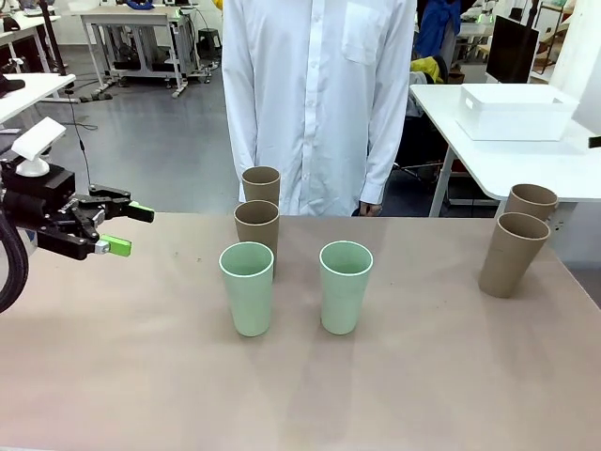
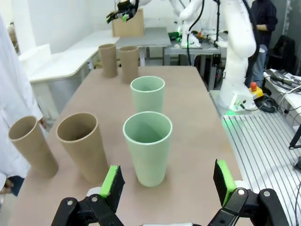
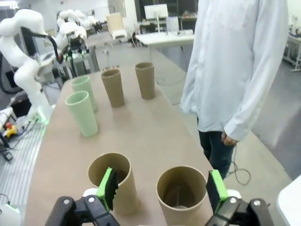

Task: Stack the cups and store them in the basket.
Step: Pick up two Reusable plastic cups , one in each hand.

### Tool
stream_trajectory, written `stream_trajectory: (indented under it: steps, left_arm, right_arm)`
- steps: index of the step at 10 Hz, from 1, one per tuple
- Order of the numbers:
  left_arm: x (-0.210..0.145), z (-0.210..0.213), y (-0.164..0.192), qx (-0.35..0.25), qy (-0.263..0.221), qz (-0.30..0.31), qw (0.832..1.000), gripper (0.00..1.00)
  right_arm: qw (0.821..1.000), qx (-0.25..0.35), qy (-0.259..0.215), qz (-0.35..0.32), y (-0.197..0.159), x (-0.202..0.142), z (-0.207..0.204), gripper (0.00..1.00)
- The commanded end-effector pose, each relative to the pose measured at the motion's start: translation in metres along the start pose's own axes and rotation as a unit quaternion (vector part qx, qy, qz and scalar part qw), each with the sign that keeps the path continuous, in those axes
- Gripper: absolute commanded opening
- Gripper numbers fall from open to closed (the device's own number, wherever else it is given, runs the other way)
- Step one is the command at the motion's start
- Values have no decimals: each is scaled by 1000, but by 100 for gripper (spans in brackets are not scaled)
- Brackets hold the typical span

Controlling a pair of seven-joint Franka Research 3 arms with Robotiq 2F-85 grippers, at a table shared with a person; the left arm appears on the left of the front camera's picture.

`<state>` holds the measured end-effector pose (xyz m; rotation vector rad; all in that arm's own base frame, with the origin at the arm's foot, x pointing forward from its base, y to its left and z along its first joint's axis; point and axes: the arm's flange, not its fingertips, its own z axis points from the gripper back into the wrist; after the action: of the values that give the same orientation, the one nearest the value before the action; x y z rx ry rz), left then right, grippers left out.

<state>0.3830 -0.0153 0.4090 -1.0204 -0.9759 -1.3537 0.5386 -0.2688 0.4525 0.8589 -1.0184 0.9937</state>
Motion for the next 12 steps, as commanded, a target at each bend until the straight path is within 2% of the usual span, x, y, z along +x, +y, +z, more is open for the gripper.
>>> stream_trajectory:
  steps: [1,4,5,6,8,10,12]
  left_arm:
    - [3,2,-1,9,15,7,1000,100]
    - [3,2,-1,9,15,7,1000,100]
    - [-1,3,1,4,11,3,1000,100]
    - [-28,-7,4,12,-8,6,1000,100]
    - [-56,-14,0,10,-52,-10,999,100]
    - [-84,-34,4,7,-66,-18,998,100]
    - [-98,-57,5,6,-69,-30,997,100]
  right_arm:
    - [1000,-9,30,7,5,9,-2,100]
    - [1000,-9,30,7,5,9,-2,100]
    - [1000,-2,12,4,1,3,2,100]
    - [1000,-10,-16,-11,-22,-26,7,100]
    - [998,-6,-66,-17,-44,-74,14,100]
    - [996,-12,-93,-15,-56,-125,-7,100]
    - [993,11,-119,-4,-56,-161,-27,100]
